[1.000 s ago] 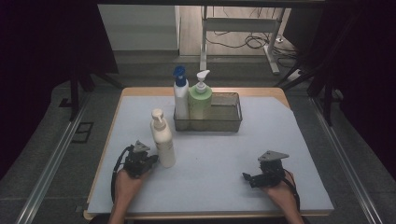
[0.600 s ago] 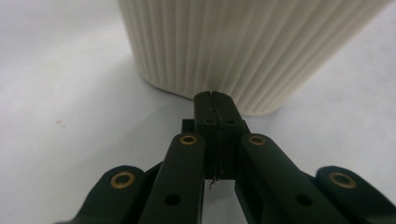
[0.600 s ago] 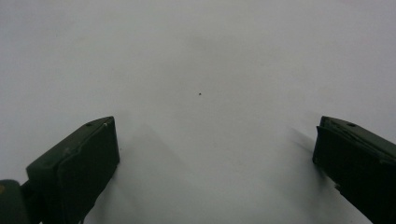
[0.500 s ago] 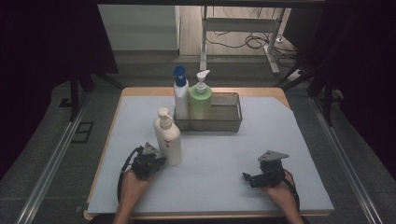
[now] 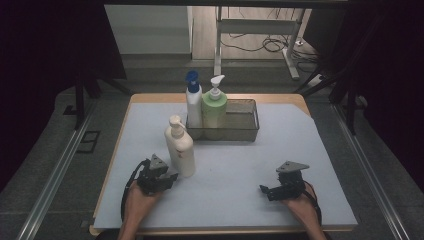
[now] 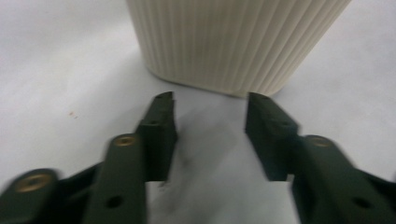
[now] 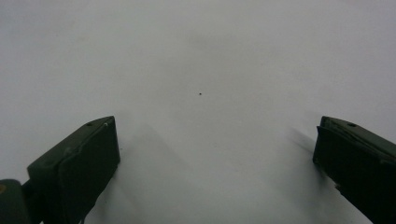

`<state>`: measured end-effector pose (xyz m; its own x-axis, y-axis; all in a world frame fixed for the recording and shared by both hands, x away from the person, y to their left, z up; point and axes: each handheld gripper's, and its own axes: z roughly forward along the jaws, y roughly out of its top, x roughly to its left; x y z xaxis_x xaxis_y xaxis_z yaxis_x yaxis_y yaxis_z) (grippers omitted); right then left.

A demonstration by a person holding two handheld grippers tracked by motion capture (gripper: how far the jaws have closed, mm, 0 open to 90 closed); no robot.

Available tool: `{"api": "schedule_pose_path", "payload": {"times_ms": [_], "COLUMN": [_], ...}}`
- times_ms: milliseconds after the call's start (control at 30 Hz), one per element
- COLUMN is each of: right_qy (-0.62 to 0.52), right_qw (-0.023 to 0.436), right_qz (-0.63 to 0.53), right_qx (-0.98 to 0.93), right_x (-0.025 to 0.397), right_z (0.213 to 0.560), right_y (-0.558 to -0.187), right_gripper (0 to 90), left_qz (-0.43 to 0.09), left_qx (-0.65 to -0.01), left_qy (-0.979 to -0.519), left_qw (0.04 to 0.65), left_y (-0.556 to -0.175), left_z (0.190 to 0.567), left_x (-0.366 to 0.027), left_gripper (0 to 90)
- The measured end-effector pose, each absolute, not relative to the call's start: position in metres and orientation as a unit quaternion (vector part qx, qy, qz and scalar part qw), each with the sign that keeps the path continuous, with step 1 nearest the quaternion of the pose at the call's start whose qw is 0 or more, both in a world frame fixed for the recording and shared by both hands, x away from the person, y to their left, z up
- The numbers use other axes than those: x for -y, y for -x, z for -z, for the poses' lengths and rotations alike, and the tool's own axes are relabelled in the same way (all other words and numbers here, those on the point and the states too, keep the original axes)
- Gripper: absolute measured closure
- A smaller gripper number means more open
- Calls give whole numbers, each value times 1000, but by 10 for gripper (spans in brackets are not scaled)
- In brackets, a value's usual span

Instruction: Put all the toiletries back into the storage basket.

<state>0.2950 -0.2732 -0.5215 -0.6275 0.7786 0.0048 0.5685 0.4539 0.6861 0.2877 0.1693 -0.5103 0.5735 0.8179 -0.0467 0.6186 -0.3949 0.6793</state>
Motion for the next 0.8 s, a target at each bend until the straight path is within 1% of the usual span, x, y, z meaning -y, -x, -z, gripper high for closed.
{"api": "schedule_pose_path", "payload": {"times_ms": [133, 200, 233, 333, 567, 800], "right_qy": [-401, -401, -401, -399, -396, -385], "right_qw": [156, 155, 155, 159, 162, 163], "right_qz": [-335, -335, -335, -335, -342, -360], "right_qx": [-838, -839, -839, -839, -837, -834], "right_x": [273, 273, 273, 274, 277, 271], "right_z": [521, 521, 521, 521, 516, 506], "right_y": [-295, -295, -295, -295, -293, -289], "right_gripper": [0, 0, 0, 0, 0, 0], "left_qz": [-158, -159, -160, -161, -168, -162], "left_qx": [-439, -439, -442, -445, -448, -457], "left_qy": [-822, -822, -819, -818, -818, -813], "left_qw": [326, 325, 328, 327, 320, 322], "left_y": [-281, -280, -278, -273, -261, -253], "left_z": [511, 511, 511, 510, 513, 521], "left_x": [-171, -172, -173, -177, -183, -192], "left_gripper": [287, 225, 225, 136, 125, 124]}}
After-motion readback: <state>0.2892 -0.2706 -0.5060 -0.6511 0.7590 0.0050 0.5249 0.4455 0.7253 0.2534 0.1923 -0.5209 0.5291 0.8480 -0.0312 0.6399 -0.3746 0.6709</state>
